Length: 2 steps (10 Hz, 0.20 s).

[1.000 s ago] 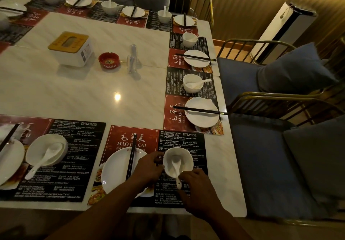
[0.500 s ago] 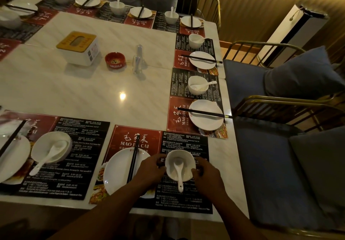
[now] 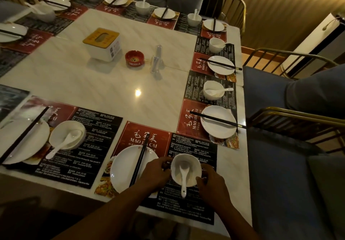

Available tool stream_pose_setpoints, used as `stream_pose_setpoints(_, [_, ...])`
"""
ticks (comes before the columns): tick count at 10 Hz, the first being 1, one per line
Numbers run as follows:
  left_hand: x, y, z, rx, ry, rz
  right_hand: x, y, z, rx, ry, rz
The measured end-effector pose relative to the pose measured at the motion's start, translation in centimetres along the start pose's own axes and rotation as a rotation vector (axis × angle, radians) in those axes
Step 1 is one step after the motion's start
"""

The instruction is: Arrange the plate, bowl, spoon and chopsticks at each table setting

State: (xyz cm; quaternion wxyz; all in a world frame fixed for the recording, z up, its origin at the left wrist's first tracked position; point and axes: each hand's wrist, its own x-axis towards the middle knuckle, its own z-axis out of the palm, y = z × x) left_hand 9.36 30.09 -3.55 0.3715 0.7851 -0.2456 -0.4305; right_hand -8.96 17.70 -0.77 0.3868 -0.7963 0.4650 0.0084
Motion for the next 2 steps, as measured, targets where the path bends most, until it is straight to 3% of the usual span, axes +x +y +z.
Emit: stream_pose_setpoints(2, [-0.67, 0.91, 0.91, -0.065, 0.109, -0.073, 0.87, 0.72, -1.21, 0.022, -0.084, -0.071])
